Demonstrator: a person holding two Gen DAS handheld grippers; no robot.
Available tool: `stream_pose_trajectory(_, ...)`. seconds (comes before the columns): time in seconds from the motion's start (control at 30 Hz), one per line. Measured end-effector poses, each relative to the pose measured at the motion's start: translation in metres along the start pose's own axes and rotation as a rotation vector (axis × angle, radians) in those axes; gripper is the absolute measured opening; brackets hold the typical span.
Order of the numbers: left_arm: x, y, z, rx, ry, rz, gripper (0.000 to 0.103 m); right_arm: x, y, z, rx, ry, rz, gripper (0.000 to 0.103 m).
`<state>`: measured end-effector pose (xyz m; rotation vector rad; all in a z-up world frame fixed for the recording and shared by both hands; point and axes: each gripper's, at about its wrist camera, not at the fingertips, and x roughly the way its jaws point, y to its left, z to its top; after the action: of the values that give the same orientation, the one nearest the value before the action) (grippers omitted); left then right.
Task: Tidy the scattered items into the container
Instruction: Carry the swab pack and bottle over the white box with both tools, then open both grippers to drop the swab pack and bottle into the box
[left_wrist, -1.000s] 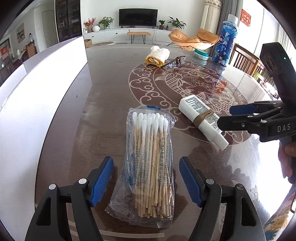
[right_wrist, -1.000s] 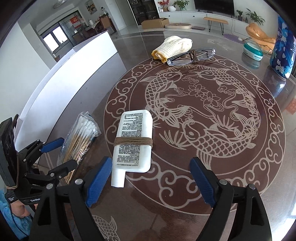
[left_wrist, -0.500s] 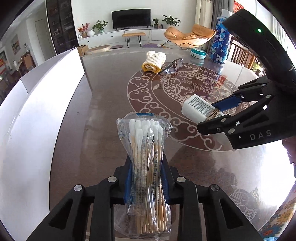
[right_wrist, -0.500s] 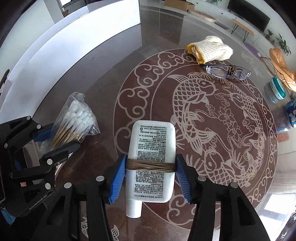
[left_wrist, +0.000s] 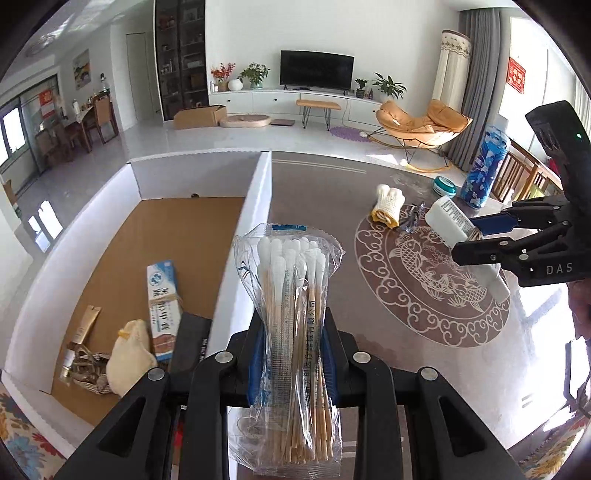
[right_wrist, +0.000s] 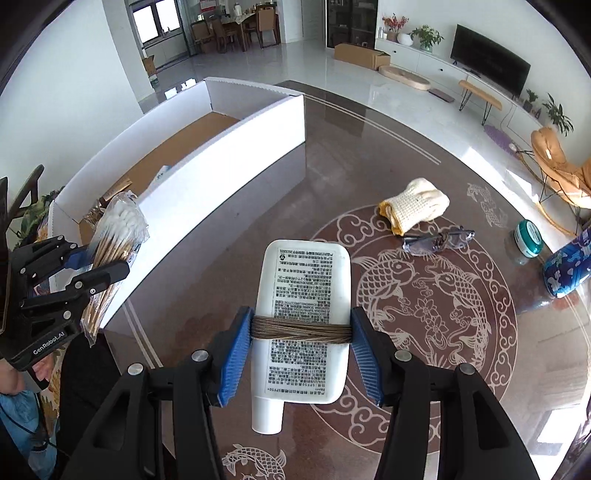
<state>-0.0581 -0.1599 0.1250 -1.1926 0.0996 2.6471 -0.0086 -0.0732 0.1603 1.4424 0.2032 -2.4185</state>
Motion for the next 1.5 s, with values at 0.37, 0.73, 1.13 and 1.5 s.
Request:
stream_pose_trajectory(0.37, 0.011, 0.163, 0.001, -0.225, 0.063, 0.152, 0.027, 0.027, 0.192, 0.115, -0.184, -0.099, 0.197, 0.054)
stream_pose_trajectory(0.73, 0.057, 0.193, -0.028, -0.31, 0.183, 0.186, 0.057, 0.134, 0.238, 0.126, -0.107, -0.01, 0.253, 0.074)
stream_pose_trajectory(1.13, -0.003, 0.096, -0.037, -0.157, -0.008, 0.207, 0.065, 0.073, 0.117, 0.027, -0.008, -0.277, 0.084, 0.1)
stream_pose_trajectory(1.5, 0.042, -0.127, -0.076, 0.114, 0.046, -0.067, 0.092, 0.062, -0.086, -0.155, 0.287, -0.154, -0.329, 0.101)
